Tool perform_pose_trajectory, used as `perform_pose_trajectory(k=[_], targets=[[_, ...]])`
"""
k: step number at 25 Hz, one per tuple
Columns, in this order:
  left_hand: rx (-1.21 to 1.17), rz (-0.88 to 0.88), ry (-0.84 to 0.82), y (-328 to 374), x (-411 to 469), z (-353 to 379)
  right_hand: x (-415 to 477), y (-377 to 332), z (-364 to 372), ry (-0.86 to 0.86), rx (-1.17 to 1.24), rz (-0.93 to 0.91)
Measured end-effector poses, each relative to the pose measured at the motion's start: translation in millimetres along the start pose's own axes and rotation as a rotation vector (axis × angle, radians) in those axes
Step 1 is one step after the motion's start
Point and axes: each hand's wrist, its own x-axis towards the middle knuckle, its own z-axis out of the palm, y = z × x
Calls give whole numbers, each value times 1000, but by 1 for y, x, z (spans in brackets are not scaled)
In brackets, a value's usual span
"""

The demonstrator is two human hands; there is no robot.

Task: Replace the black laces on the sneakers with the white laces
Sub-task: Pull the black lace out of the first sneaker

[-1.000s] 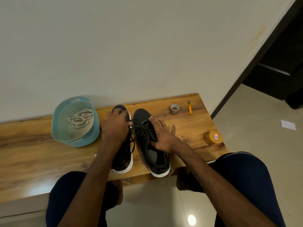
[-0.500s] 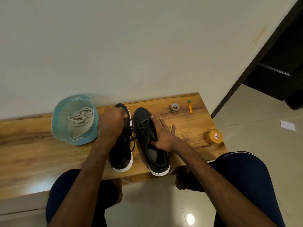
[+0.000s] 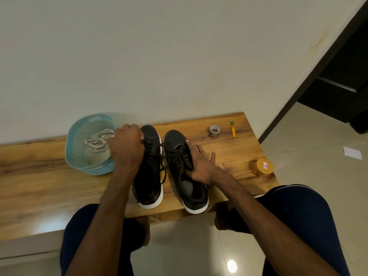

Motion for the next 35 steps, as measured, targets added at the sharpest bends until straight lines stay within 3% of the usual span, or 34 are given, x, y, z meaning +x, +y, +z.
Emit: perform_pose_trajectory(k=[2, 5, 8, 12, 16, 19, 21, 23, 25, 30, 33, 35], targets=[[-1, -136, 3, -23, 4, -8, -1, -1, 0, -4, -10, -9], [76, -172, -184, -26, -3, -4, -2, -6, -6, -2, 11, -51], [85, -87, -315, -13, -13, -2, -3, -16, -20, 82, -16, -106], [-150, 108, -406, 3, -20, -10, -1, -23, -20, 168, -278, -168], [-102, 315, -354, 14, -20, -3, 8, -27, -11, 205, -368, -156], [-86, 374, -465, 26, -16, 13, 10, -23, -2, 248, -45, -163], [-25, 390, -517, 36, -17, 24, 9, -22, -3, 350, 352, -37], [40, 417, -463, 42, -19, 30, 10, -22, -10, 393, 778, 158], [68, 434, -410, 42, -19, 31, 12, -21, -16, 339, 886, 218], [68, 279, -409, 23, -11, 18, 17, -18, -31, 177, 20, -156], [106, 320, -321, 20, -11, 17, 18, -24, -35, 112, -212, -168], [12, 392, -383, 28, -16, 23, 21, -24, -32, 119, -230, -154]])
